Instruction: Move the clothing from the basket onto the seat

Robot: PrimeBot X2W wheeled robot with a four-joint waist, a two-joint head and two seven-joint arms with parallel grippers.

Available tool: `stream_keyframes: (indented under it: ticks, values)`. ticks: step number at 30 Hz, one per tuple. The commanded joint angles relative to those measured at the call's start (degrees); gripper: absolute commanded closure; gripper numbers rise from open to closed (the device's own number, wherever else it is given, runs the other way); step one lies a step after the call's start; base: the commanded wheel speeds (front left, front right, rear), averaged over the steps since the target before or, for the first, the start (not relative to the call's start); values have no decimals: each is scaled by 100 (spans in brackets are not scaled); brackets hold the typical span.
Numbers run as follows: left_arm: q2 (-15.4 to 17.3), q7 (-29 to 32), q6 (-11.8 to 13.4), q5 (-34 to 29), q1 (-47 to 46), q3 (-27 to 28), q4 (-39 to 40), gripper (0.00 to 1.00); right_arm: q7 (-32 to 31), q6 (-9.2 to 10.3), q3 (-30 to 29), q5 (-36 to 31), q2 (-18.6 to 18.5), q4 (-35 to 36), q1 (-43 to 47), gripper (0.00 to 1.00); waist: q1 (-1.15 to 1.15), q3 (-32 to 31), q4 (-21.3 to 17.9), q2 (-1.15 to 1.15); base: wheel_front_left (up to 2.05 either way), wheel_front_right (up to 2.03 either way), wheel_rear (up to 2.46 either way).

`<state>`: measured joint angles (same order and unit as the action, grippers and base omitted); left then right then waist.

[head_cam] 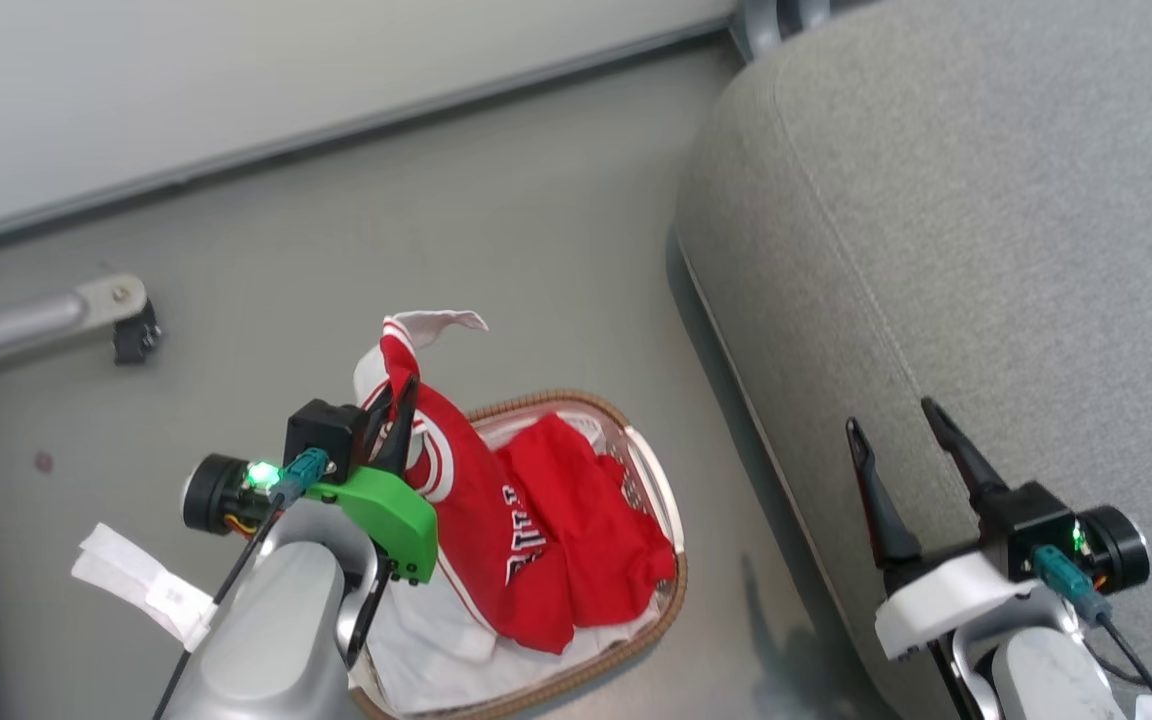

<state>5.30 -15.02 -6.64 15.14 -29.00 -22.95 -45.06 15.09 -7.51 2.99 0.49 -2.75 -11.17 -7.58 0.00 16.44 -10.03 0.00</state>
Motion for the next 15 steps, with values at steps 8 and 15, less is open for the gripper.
stream_keyframes:
  ticks: [8, 15]
  values:
    - [353, 24, -42, -177, -279, -131, 924, 100, 12, 4, 23, -162, -24, -31, 563, 0, 0, -1641, 240, 0, 0, 0, 0]
    - [754, 196, -49, -343, -776, -140, 1653, 100, 12, 4, 160, -222, -23, 28, 541, 0, 0, -1853, 138, 0, 0, 0, 0]
